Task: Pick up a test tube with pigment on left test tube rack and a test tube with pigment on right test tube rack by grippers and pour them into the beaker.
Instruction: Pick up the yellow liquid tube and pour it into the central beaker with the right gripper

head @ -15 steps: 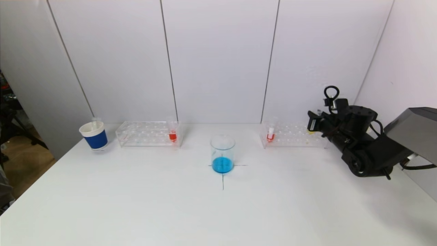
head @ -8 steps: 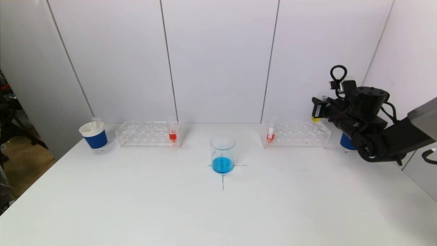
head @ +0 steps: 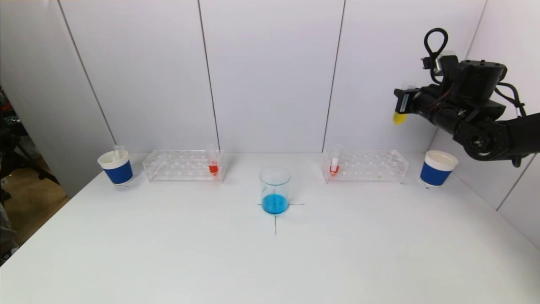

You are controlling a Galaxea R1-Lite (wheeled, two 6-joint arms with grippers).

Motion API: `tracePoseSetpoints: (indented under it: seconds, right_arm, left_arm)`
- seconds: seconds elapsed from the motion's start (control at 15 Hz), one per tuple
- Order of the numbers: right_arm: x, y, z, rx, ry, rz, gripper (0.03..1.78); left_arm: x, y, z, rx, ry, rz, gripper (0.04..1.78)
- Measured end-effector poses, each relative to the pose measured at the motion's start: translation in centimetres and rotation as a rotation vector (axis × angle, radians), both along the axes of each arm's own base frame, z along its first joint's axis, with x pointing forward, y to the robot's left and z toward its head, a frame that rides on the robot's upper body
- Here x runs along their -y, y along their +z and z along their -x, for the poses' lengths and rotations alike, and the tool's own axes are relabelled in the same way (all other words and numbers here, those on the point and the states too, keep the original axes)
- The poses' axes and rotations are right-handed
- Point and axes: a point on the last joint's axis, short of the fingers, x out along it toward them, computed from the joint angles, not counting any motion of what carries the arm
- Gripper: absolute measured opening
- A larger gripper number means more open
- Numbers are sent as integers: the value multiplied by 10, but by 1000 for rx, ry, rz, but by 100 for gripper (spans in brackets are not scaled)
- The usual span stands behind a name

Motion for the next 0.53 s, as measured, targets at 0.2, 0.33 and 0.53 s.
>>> tracePoseSetpoints:
  seconds: [0.2, 0.33, 0.53]
  right_arm:
    - [-11, 31, 6, 12, 29, 1, 49]
    - [-24, 50, 11, 13, 61, 1, 49]
    - [-52, 70, 21, -4, 132, 37, 49]
  left_arm:
    - [0, 0, 0, 0, 0, 0, 176]
    - [0, 0, 0, 0, 0, 0, 176]
    - [0, 0, 0, 0, 0, 0, 176]
